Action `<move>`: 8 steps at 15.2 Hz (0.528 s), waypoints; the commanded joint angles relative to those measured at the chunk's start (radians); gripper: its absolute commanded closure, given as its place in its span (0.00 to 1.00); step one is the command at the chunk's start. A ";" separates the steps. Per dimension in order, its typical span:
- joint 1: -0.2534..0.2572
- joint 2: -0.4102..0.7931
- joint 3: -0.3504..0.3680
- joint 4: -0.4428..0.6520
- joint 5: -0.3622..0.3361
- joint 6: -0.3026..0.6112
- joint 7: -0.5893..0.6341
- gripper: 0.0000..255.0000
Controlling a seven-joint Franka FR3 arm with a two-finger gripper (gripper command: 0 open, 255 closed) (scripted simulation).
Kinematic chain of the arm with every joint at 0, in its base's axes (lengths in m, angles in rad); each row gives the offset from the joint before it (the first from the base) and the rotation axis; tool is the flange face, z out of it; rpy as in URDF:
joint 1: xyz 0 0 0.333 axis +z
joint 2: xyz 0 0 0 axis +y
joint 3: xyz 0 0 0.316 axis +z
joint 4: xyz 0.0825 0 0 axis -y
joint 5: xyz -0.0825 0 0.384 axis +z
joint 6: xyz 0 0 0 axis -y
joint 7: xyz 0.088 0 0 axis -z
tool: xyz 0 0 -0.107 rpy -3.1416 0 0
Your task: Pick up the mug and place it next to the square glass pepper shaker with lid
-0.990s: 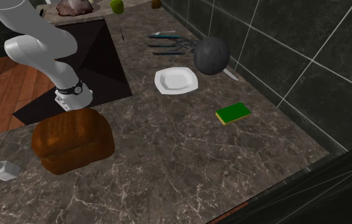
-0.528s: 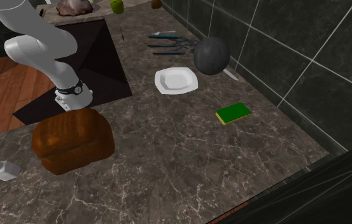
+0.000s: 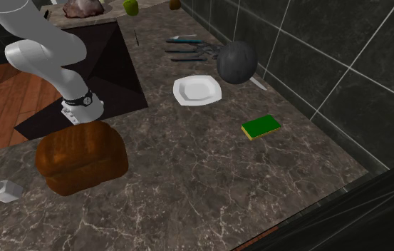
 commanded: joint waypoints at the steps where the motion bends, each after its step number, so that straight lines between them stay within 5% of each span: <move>1: -0.001 0.008 0.002 -0.017 0.004 0.025 -0.001 1.00; 8: -0.005 0.042 0.009 -0.068 0.021 0.108 -0.007 1.00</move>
